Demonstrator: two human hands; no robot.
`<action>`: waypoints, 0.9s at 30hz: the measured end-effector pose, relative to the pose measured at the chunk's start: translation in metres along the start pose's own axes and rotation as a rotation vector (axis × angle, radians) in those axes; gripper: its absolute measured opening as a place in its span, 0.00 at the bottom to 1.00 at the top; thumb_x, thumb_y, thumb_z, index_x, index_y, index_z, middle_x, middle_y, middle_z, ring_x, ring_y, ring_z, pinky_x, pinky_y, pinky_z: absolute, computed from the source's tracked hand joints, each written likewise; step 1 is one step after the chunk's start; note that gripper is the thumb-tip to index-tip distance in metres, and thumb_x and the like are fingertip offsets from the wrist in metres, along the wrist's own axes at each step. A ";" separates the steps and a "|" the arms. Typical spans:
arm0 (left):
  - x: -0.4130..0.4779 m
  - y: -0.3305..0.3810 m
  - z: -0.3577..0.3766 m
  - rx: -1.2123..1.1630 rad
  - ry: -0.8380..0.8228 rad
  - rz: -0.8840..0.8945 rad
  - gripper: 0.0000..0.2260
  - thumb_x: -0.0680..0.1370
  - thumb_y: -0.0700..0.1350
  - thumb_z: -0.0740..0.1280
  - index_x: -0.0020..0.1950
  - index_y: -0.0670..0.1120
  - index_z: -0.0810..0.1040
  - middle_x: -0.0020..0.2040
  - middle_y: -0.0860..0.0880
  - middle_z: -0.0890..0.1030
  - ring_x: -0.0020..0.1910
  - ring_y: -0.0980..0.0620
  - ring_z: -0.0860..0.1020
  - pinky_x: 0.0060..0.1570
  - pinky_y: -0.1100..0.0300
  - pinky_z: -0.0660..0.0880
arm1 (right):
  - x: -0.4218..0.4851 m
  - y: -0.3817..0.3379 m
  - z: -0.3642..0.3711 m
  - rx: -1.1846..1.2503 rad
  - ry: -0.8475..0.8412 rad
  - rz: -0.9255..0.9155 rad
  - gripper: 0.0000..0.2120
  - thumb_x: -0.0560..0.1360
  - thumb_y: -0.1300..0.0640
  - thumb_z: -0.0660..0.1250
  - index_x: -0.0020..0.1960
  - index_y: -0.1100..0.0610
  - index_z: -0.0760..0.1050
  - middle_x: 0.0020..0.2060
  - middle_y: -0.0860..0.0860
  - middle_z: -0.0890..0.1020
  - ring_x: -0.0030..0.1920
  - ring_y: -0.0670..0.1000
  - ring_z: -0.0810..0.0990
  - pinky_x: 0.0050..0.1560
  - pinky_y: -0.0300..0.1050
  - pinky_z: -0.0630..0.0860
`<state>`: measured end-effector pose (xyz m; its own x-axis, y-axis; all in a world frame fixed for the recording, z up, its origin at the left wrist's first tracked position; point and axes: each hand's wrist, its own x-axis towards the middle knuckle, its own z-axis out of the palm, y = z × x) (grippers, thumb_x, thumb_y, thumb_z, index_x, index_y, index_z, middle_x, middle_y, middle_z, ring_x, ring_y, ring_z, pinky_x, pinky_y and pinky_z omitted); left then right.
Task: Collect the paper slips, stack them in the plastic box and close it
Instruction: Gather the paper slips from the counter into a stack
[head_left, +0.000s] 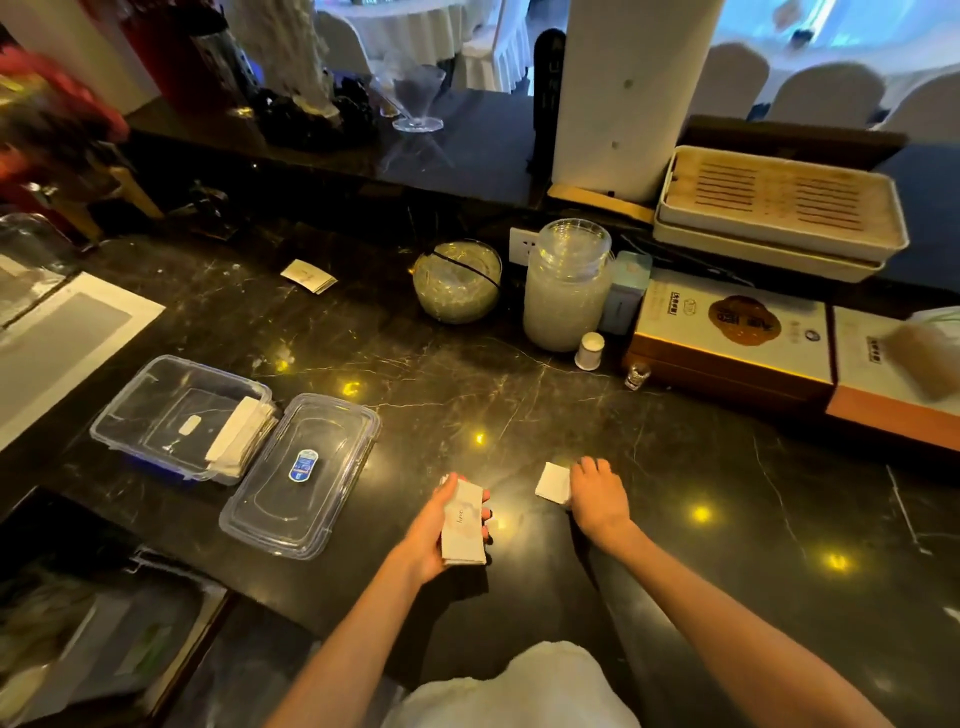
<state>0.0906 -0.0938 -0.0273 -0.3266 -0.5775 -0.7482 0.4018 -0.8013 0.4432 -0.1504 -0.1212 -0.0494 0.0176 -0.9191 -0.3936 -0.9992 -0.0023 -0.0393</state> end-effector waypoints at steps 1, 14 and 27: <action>-0.006 -0.004 0.000 -0.018 0.020 0.035 0.22 0.79 0.59 0.61 0.58 0.40 0.75 0.42 0.41 0.79 0.35 0.46 0.77 0.36 0.54 0.78 | -0.008 -0.002 0.004 0.012 -0.013 0.002 0.22 0.76 0.50 0.68 0.66 0.59 0.71 0.64 0.55 0.73 0.66 0.57 0.71 0.62 0.49 0.71; -0.067 -0.046 -0.031 -0.076 0.244 0.353 0.16 0.80 0.56 0.60 0.62 0.48 0.68 0.49 0.41 0.80 0.40 0.46 0.79 0.41 0.50 0.78 | -0.103 -0.098 -0.011 0.689 0.073 0.061 0.30 0.75 0.37 0.64 0.69 0.54 0.68 0.58 0.56 0.82 0.56 0.59 0.82 0.55 0.56 0.79; -0.095 -0.023 -0.045 -0.251 0.240 0.393 0.24 0.80 0.63 0.53 0.67 0.50 0.72 0.51 0.44 0.81 0.44 0.47 0.81 0.45 0.53 0.80 | -0.142 -0.214 -0.021 0.630 0.104 -0.105 0.19 0.76 0.43 0.63 0.60 0.53 0.72 0.57 0.52 0.78 0.59 0.56 0.77 0.57 0.49 0.71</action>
<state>0.1508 -0.0137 0.0120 0.0835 -0.7519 -0.6540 0.6571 -0.4518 0.6034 0.0599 0.0013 0.0337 0.0789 -0.9599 -0.2689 -0.7798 0.1086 -0.6166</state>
